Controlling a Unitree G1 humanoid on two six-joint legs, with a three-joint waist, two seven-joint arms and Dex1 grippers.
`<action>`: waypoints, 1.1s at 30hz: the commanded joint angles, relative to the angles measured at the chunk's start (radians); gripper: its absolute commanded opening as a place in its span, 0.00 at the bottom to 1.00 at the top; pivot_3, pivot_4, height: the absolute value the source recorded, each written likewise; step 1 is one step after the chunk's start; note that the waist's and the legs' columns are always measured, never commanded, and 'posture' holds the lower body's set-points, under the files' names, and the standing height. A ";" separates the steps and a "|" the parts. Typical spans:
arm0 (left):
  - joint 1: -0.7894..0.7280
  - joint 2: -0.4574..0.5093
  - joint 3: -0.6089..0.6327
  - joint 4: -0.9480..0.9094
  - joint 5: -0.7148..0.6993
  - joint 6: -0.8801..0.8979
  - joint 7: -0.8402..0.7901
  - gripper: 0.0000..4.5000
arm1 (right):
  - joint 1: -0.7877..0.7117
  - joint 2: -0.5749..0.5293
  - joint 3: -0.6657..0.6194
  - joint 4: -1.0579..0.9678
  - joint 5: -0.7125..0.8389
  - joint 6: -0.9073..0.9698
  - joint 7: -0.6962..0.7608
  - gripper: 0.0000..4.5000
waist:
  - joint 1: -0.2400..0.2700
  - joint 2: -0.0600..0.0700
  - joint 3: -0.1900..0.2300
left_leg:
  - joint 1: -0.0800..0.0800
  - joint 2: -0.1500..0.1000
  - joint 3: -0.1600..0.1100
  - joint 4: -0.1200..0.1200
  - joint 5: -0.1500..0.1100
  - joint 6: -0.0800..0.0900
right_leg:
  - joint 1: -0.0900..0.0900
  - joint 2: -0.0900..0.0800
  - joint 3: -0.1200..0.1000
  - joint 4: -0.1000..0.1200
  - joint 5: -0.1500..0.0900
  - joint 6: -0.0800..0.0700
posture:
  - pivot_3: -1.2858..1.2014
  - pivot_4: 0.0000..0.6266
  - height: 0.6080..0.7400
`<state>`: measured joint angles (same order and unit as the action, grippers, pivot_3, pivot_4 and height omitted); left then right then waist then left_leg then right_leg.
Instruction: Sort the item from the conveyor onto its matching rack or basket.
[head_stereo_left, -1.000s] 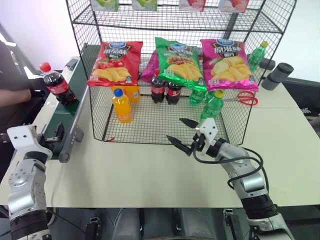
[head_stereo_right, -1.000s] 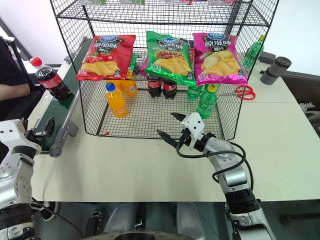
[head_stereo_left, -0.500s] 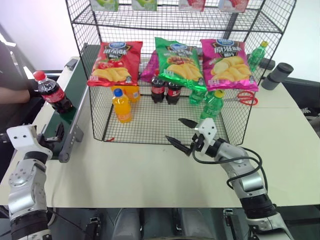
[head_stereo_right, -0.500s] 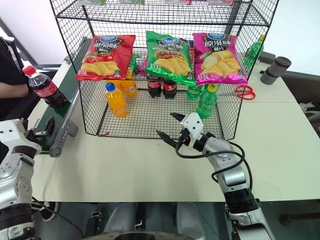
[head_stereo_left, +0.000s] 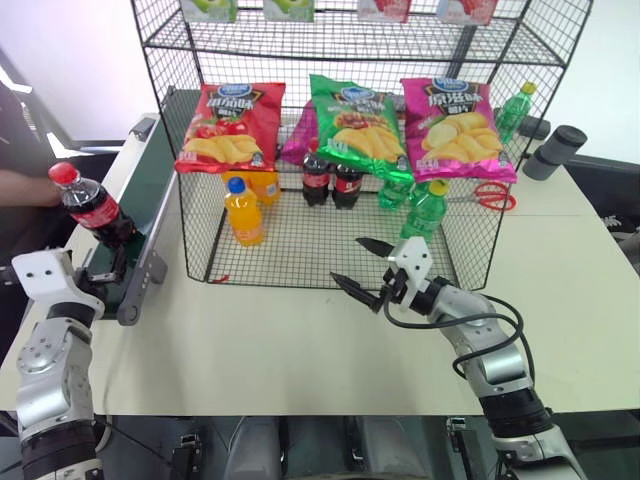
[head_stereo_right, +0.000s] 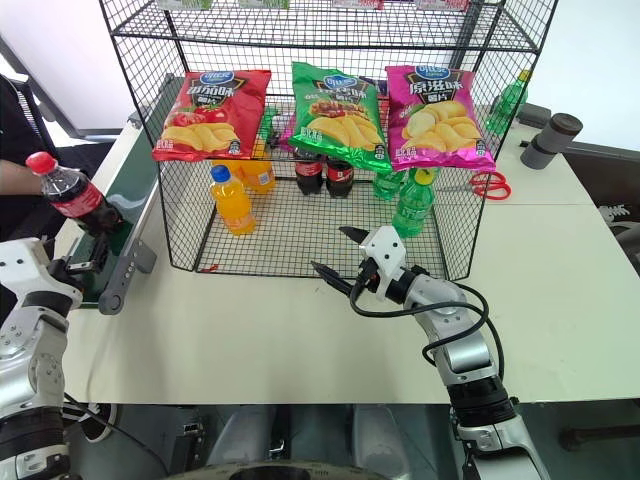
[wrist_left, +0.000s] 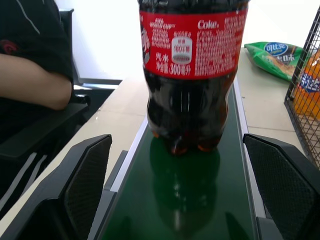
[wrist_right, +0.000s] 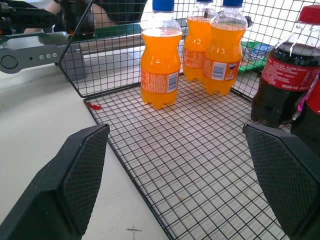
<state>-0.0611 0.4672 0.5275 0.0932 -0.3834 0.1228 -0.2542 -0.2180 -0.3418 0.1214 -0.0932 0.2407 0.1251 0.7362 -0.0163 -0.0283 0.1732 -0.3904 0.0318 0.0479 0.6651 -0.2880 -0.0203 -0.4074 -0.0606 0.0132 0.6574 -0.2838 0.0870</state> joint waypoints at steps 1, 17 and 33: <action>-0.001 0.003 0.030 -0.037 -0.012 -0.027 0.001 1.00 | -0.006 0.007 0.000 -0.049 0.067 0.023 0.044 0.99 | 0.000 0.000 0.000 | 0.000 0.000 0.000 0.000 0.000 0.000 | 0.000 0.000 0.000 0.000 0.000 0.000 | 0.52 0.24 1.00; -0.002 0.007 0.031 -0.033 -0.017 -0.049 0.000 0.69 | 0.021 -0.014 0.034 -0.081 0.057 0.041 0.077 1.00 | 0.000 0.000 0.000 | 0.000 0.000 0.000 -0.001 0.000 0.000 | 0.000 -0.001 0.000 0.000 0.000 0.000 | 0.52 0.24 1.00; 0.070 0.222 0.029 -0.476 -0.438 0.275 -0.321 0.63 | -0.045 -0.022 0.005 -0.166 0.152 0.148 0.091 1.00 | -0.004 -0.003 0.001 | -0.004 0.000 -0.001 -0.002 0.000 -0.001 | -0.002 -0.002 -0.001 -0.005 0.000 -0.001 | 0.52 0.24 1.00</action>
<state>-0.0123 0.6589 0.5534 -0.2914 -0.7348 0.3278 -0.5134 -0.2463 -0.3580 0.1470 -0.1997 0.3500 0.2546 0.8167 -0.0204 -0.0308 0.1741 -0.3943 0.0315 0.0466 0.6620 -0.2883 -0.0210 -0.4093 -0.0628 0.0122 0.6515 -0.2839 0.0864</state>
